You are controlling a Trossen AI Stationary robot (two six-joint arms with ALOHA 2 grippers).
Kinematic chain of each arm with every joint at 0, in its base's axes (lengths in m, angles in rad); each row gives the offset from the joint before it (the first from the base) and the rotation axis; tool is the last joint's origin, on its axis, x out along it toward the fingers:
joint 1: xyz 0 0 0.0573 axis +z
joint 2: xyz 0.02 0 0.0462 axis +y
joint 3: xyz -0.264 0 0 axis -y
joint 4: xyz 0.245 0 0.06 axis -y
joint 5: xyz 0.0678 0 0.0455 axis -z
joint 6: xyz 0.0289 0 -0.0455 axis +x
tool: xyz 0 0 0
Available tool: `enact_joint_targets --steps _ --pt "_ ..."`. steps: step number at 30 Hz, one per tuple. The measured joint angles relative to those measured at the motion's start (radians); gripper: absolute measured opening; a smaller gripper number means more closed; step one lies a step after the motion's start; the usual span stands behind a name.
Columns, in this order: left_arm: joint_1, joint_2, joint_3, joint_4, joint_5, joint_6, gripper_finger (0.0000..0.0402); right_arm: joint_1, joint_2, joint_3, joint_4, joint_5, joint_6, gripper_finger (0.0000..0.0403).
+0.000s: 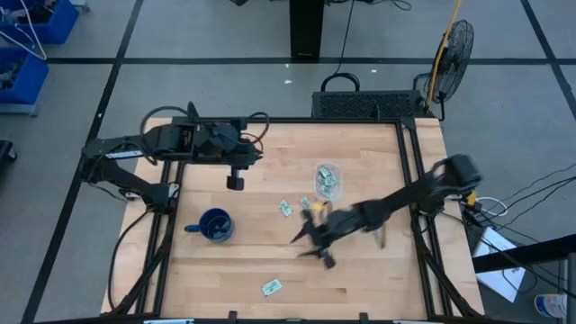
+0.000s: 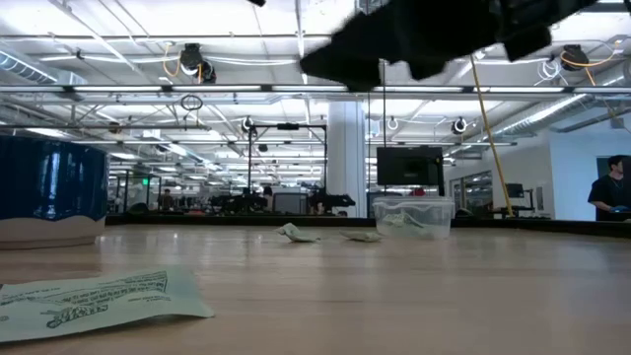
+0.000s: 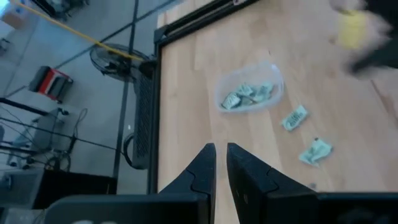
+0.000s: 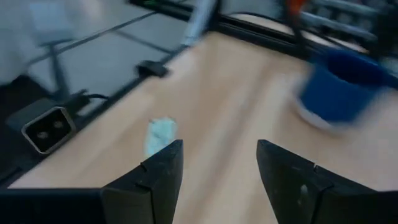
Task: Pick and place Stevia / Truvia into bins
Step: Put the light green stevia packet into the transparent container
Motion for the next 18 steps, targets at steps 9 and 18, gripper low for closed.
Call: enact_joint_targets --steps 9,18 --pt "0.004 0.003 -0.001 -0.022 0.001 -0.046 0.0047 0.082 0.327 0.344 -0.056 -0.035 -0.037 0.0196" --pt "-0.009 0.001 -0.001 -0.030 0.019 -0.130 0.0047 0.105 0.538 0.377 0.091 -0.033 0.167 0.0196"
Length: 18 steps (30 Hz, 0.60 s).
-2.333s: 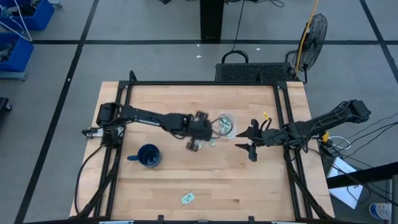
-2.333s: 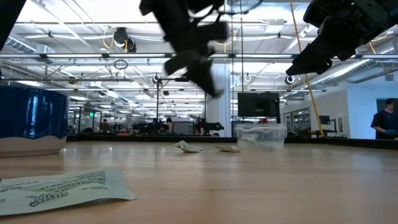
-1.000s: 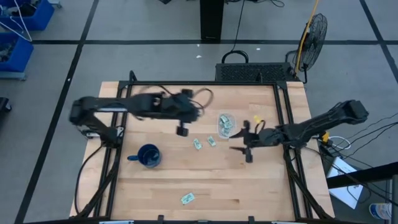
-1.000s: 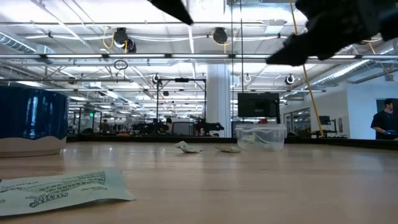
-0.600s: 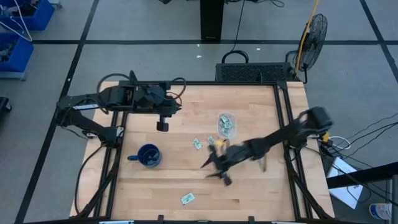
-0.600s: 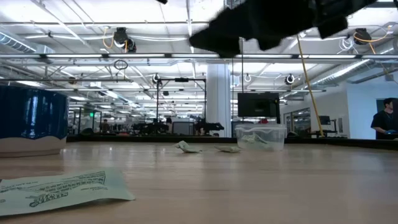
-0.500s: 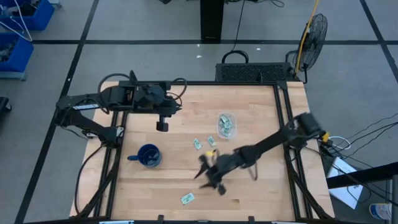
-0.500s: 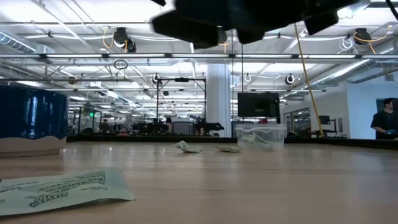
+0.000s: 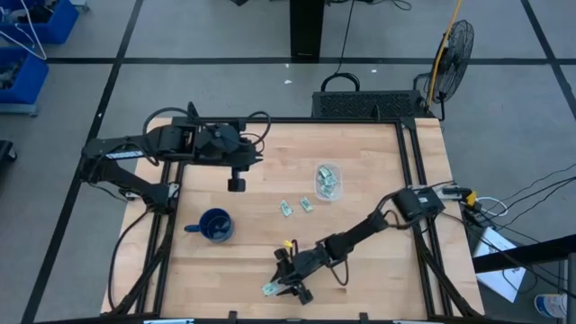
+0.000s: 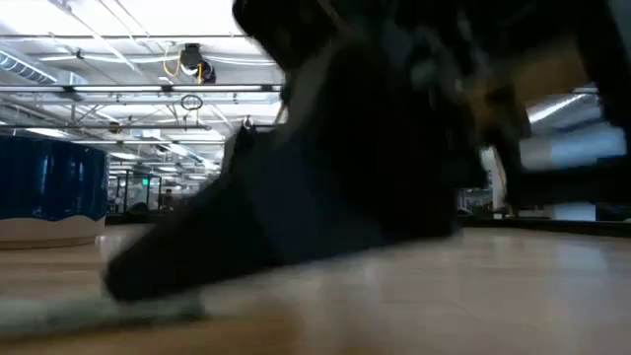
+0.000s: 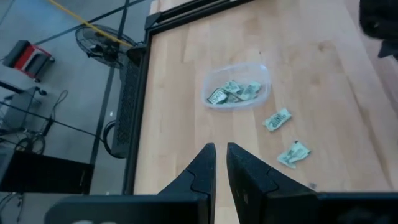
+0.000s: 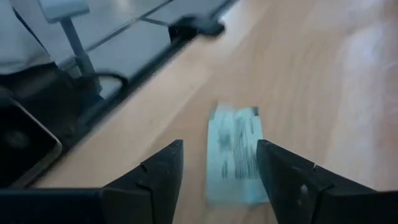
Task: Pick and place Stevia / Truvia into bins
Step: Put the light green stevia packet into the transparent container
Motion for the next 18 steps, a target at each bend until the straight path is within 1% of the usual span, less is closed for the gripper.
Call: enact_joint_targets --steps 2,5,7,10,14,16,18 --pt "0.000 0.000 0.000 0.002 0.003 -0.001 0.0047 -0.001 0.025 -0.001 0.025 0.017 -0.006 0.0196" --pt "0.000 0.000 0.000 0.001 0.007 -0.006 0.0047 -0.002 0.042 0.001 0.031 0.096 -0.020 0.0196" --pt "0.000 0.000 0.000 0.001 0.008 -0.006 0.0047 -0.002 0.052 0.002 0.023 0.125 -0.026 0.0196" --pt "0.000 0.000 0.000 0.001 0.009 -0.006 0.0047 -0.005 0.054 0.003 0.004 0.146 -0.039 0.0196" --pt "0.000 0.000 0.000 -0.003 0.010 -0.006 0.0047 -0.014 0.046 0.003 -0.018 0.149 -0.041 0.0196" --pt "-0.001 0.000 0.000 -0.010 0.009 -0.006 0.0047 -0.017 0.046 0.002 -0.017 0.152 -0.041 0.0189" --pt "0.000 0.000 0.000 -0.014 0.010 -0.006 0.0047 -0.019 0.046 0.002 -0.017 0.155 -0.038 0.0171"
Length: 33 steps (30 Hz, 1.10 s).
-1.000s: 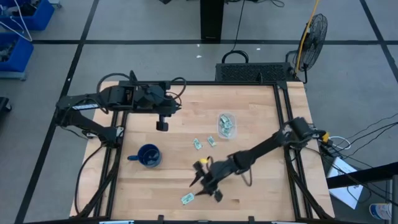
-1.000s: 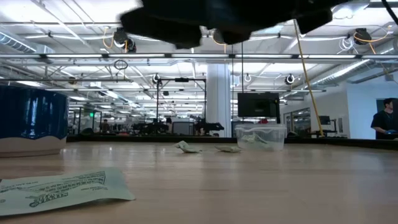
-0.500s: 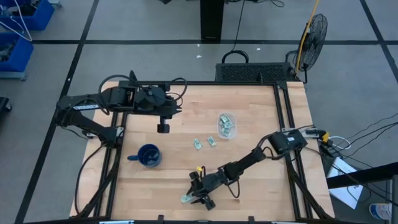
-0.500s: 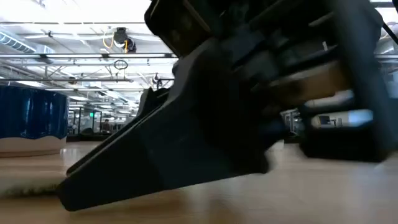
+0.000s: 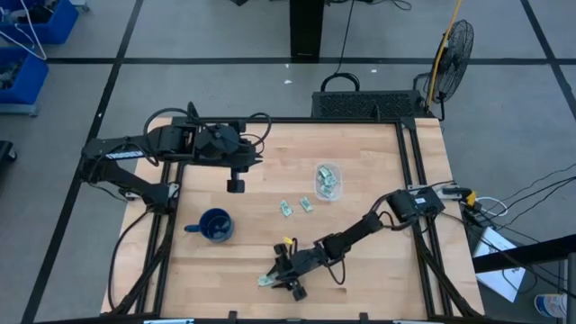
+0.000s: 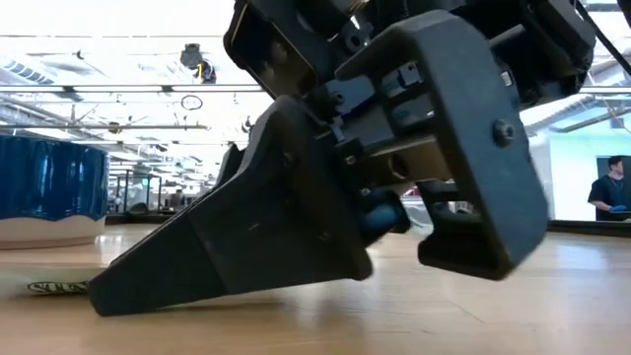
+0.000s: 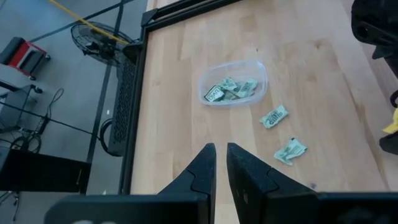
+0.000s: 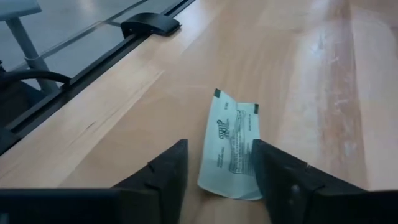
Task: Pick and place Stevia / Truvia into bins
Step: Put the light green stevia packet into the transparent container
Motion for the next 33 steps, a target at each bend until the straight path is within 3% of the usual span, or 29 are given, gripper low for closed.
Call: enact_joint_targets --steps 10,13,18,21,24,29,33 --pt "0.000 0.000 0.000 0.000 0.000 0.007 0.0047 -0.015 -0.040 -0.002 -0.087 0.013 -0.037 0.0012" --pt "0.000 0.000 0.000 0.000 0.000 0.030 0.0047 -0.017 -0.129 -0.005 -0.263 0.099 -0.095 0.0011" --pt "0.000 0.000 0.000 0.000 0.001 0.048 0.0047 -0.021 -0.365 -0.005 -0.684 0.398 -0.179 0.0006" --pt "0.000 0.000 0.000 0.000 0.000 0.058 0.0047 -0.032 -0.501 -0.004 -0.904 0.594 -0.143 0.0004" --pt "0.000 0.000 0.000 0.000 0.000 0.058 0.0047 -0.063 -0.620 -0.024 -1.010 0.708 -0.061 0.0006" --pt "0.000 0.000 0.000 0.000 0.000 0.058 0.0047 -0.162 -0.809 -0.206 -0.999 0.728 0.064 0.0003" --pt "0.000 0.000 0.000 0.000 -0.001 0.056 0.0047 -0.274 -0.927 -0.420 -0.881 0.645 0.159 0.0005"
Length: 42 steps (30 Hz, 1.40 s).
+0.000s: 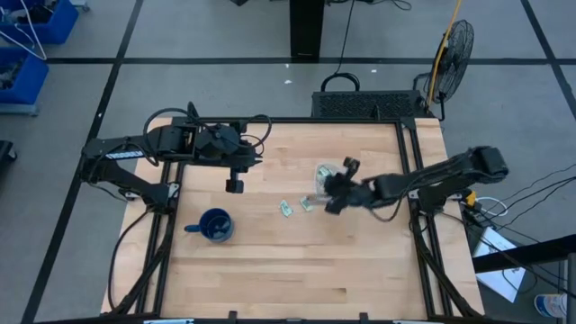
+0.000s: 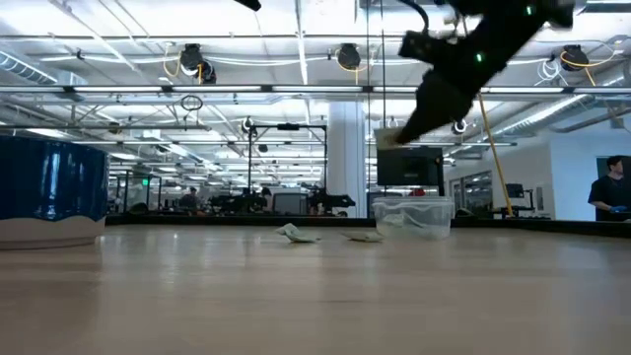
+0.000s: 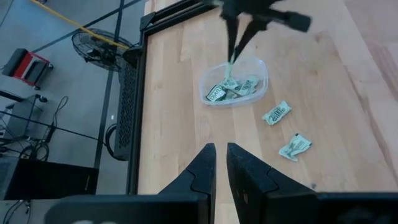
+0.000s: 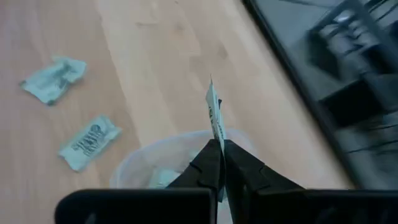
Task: Pick and place Stevia / Truvia into bins
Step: Put the light green stevia packet into the transparent container
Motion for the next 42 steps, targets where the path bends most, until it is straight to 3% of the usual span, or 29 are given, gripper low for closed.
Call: enact_joint_targets --steps 4,7,11,19,23,30,35,39,42 --pt "0.000 0.000 0.000 0.000 0.000 -0.007 0.0047 -0.063 -0.054 -0.198 0.340 -0.215 -0.079 0.0003" --pt "0.000 0.000 0.000 0.000 0.000 -0.012 0.0047 -0.090 -0.054 -0.300 0.506 -0.224 -0.164 0.0002" --pt "0.000 0.000 0.000 0.001 0.000 -0.011 0.0047 -0.130 -0.054 -0.369 0.551 -0.256 -0.150 0.0003" --pt "0.000 0.000 0.000 0.002 0.000 -0.007 0.0047 -0.144 -0.054 -0.379 0.552 -0.359 -0.129 0.0004" --pt "0.000 0.000 0.000 0.002 0.000 -0.007 0.0047 -0.154 -0.054 -0.379 0.538 -0.361 -0.113 0.0006" --pt "0.000 0.000 0.000 0.002 -0.001 -0.007 0.0047 -0.155 -0.054 -0.379 0.544 -0.361 -0.110 0.0053" --pt "0.000 0.000 0.000 0.002 0.000 -0.007 0.0047 -0.138 -0.054 -0.379 0.670 -0.377 -0.103 0.0086" --pt "0.000 0.000 0.000 0.002 0.000 -0.007 0.0047 -0.077 -0.035 -0.347 0.853 -0.513 -0.122 0.0098" --pt "0.000 0.000 0.000 0.002 0.000 0.004 0.0047 -0.013 0.002 -0.282 0.833 -0.513 -0.148 0.0103"
